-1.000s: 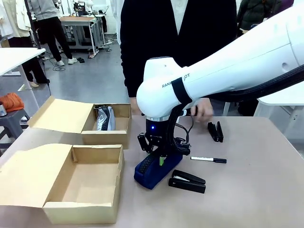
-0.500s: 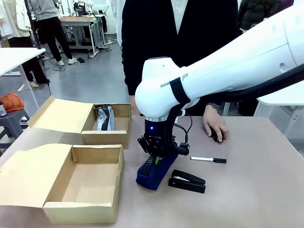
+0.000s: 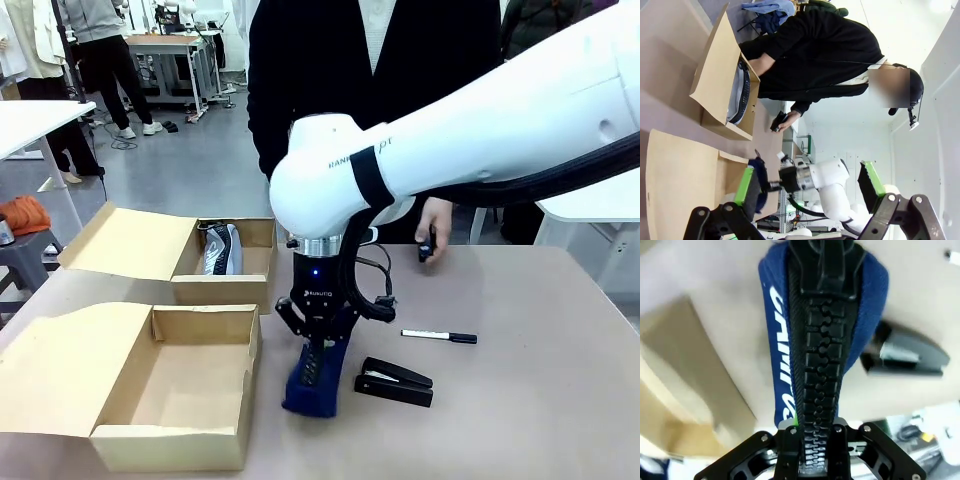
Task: Place items inside the box.
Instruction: Pick up a Pencil pouch or Stapler and place it inside the Mailer Box closest to the robot.
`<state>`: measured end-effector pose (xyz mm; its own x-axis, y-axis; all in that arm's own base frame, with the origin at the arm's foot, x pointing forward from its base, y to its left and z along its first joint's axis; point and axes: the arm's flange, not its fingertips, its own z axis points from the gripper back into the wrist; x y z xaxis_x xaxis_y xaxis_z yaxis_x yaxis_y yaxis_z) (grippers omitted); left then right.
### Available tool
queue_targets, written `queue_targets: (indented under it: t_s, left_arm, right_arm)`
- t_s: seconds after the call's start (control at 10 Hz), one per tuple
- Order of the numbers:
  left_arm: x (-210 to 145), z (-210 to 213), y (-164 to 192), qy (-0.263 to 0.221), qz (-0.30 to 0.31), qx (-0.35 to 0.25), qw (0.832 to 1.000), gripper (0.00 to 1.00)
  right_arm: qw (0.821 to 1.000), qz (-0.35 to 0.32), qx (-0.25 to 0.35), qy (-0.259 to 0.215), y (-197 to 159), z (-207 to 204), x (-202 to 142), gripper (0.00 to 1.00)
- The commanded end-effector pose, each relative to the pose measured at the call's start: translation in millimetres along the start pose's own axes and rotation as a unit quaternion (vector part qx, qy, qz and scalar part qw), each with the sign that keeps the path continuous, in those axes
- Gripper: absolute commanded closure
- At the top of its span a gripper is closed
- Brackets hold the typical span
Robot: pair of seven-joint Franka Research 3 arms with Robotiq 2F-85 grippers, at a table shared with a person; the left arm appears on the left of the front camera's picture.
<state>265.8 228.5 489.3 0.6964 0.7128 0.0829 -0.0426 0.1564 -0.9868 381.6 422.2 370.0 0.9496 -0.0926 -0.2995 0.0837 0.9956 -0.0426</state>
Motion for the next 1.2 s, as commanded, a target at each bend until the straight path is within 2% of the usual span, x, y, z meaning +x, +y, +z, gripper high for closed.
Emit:
queue_targets:
  t_s: [0.0,0.1,0.2,0.3,0.4,0.6,0.8,0.9,1.0,1.1]
  left_arm:
    - [-1,1,-1,-0.002,-0.009,-0.012,1.0,0.0]
    - [-1,1,-1,-0.002,-0.009,-0.012,1.0,0.0]
    - [-1,1,-1,-0.002,-0.009,-0.012,1.0,0.0]
    - [-1,1,-1,-0.002,-0.009,-0.012,1.0,0.0]
    - [-1,1,-1,-0.002,-0.009,-0.012,1.0,0.0]
    - [-1,1,-1,-0.002,-0.009,-0.012,1.0,0.0]
    - [-1,1,-1,-0.002,-0.009,-0.012,1.0,0.0]
    - [-1,1,-1,-0.002,-0.009,-0.012,1.0,0.0]
    - [-1,1,-1,-0.002,-0.009,-0.012,1.0,0.0]
    - [-1,1,-1,-0.002,-0.009,-0.012,1.0,0.0]
  right_arm:
    - [0.993,0.094,-0.076,-0.004,-31,28,-71,1.0]
    - [0.989,0.126,-0.071,0.005,-47,34,-95,1.0]
    - [0.974,0.205,-0.078,0.051,-67,36,-118,1.0]
    - [0.965,0.246,-0.064,0.058,-106,41,-130,1.0]
    - [0.969,0.246,-0.013,0.035,-161,50,-135,1.0]
    - [0.962,0.268,0.047,-0.003,-234,54,-144,1.0]
    - [0.943,0.318,0.09,-0.044,-299,50,-147,1.0]
    - [0.919,0.346,0.161,-0.098,-335,47,-143,1.0]
    - [0.919,0.284,0.233,-0.146,-356,44,-134,1.0]
    - [0.906,0.27,0.273,-0.179,-358,42,-129,1.0]
